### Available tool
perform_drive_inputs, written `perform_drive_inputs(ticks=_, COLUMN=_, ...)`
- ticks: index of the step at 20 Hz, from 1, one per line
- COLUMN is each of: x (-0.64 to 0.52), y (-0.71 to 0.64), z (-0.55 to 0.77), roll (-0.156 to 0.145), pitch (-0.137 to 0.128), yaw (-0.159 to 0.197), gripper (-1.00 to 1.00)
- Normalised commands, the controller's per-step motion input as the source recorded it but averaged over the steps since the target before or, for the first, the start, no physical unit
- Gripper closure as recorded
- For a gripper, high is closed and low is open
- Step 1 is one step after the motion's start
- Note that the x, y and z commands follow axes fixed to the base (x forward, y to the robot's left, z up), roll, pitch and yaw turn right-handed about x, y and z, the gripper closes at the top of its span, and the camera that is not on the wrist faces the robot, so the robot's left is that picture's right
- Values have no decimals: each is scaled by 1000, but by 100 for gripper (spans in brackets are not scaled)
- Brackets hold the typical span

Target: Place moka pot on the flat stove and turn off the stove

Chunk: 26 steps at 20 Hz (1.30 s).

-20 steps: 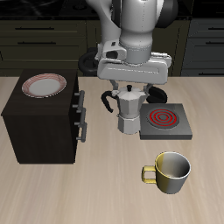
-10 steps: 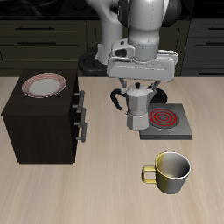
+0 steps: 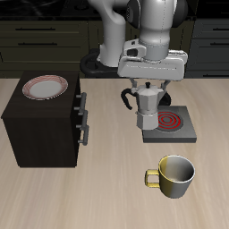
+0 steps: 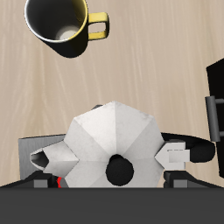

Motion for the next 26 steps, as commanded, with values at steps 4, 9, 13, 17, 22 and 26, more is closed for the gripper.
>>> perform_drive_inputs(ticks=4, x=-159, y=199, z=-47, roll=13, pitch=-30, yaw=26, gripper=100)
perform_drive_inputs(ticks=9, x=-217, y=276, z=-60, roll=52, pitch=-7, yaw=-11, gripper=100)
perform_drive_inputs(ticks=13, x=-118, y=126, z=-118, roll=24, pitch=2, yaw=5, gripper=100)
perform_drive_inputs(ticks=17, x=-245, y=19, z=-255, roll=26, pitch=8, yaw=-8, gripper=100)
perform_drive_inputs(ticks=22, x=-222, y=100, z=-135, roll=20, pitch=-10, yaw=-7, gripper=100)
perform_drive_inputs(ticks=26, x=-276, y=60, z=-42, roll=25, pitch=-25, yaw=-11, gripper=100)
